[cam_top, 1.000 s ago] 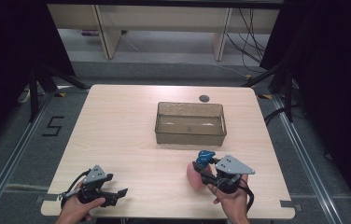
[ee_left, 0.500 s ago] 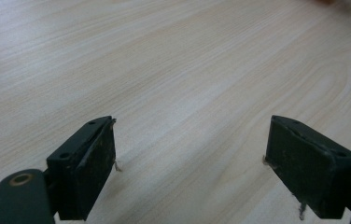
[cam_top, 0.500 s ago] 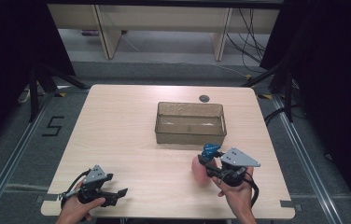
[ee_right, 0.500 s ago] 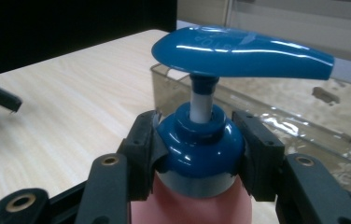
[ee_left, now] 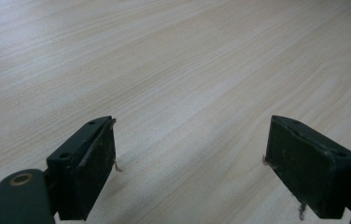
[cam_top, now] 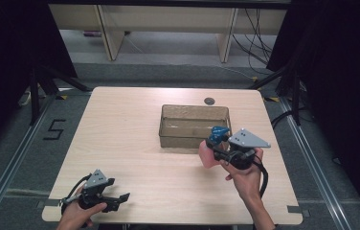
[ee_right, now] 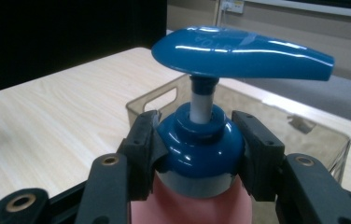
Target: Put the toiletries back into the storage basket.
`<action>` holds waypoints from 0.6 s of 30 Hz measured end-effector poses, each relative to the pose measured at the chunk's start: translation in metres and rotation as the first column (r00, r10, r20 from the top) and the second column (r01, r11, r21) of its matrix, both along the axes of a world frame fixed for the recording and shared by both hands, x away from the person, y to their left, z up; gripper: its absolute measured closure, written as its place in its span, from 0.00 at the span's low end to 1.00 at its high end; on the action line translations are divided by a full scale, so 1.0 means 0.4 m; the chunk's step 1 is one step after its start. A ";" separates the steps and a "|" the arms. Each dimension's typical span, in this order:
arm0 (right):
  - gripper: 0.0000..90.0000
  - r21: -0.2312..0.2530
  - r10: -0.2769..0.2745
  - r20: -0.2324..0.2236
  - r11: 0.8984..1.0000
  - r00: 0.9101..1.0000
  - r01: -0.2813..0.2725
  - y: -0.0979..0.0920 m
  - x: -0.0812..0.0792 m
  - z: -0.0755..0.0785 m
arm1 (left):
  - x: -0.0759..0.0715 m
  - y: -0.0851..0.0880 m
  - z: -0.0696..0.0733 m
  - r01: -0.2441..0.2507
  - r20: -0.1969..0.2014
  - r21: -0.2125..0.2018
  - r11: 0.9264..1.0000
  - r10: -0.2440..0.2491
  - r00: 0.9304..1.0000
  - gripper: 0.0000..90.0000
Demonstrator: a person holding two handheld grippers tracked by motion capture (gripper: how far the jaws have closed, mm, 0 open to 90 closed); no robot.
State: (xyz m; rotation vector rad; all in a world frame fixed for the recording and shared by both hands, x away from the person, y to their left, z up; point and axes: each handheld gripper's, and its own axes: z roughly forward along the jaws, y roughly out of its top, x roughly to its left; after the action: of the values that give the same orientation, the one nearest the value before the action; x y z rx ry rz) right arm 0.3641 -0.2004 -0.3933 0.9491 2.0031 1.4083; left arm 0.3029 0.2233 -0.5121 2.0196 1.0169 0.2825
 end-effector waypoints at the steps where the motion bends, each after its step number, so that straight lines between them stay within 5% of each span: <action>1: 0.60 0.000 0.000 0.000 1.000 1.000 0.000 0.000 0.000 0.000 | -0.001 -0.001 0.000 -0.002 0.000 -0.007 1.000 0.002 1.000 0.17; 3: 0.60 -0.004 -0.010 0.022 1.000 1.000 0.010 -0.006 0.020 0.025 | 0.000 0.002 0.002 0.012 0.001 0.018 1.000 -0.013 1.000 0.17; 5: 0.60 0.006 -0.015 -0.001 1.000 1.000 0.015 -0.005 0.020 0.034 | -0.001 -0.001 0.001 0.004 0.000 0.005 1.000 -0.004 1.000 0.17; 6: 0.60 -0.004 -0.002 0.027 1.000 1.000 0.002 -0.007 0.030 0.042 | 0.000 0.000 0.000 0.007 -0.002 0.001 1.000 -0.007 1.000 0.17; 11: 0.60 -0.004 -0.018 0.021 1.000 1.000 0.018 -0.014 0.056 0.078 | 0.002 -0.001 0.000 0.007 0.000 0.000 1.000 -0.007 1.000 0.17; 18: 0.60 -0.001 -0.046 0.015 0.999 0.999 0.046 -0.022 0.092 0.093 | 0.004 -0.001 0.000 0.016 0.000 0.007 1.000 -0.016 1.000 0.17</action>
State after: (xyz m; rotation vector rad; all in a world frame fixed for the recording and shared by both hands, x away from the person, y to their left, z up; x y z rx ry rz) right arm 0.4011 -0.2092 -0.3563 0.9758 1.9582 1.3855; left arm 0.3046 0.2228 -0.5120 2.0330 1.0006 0.2776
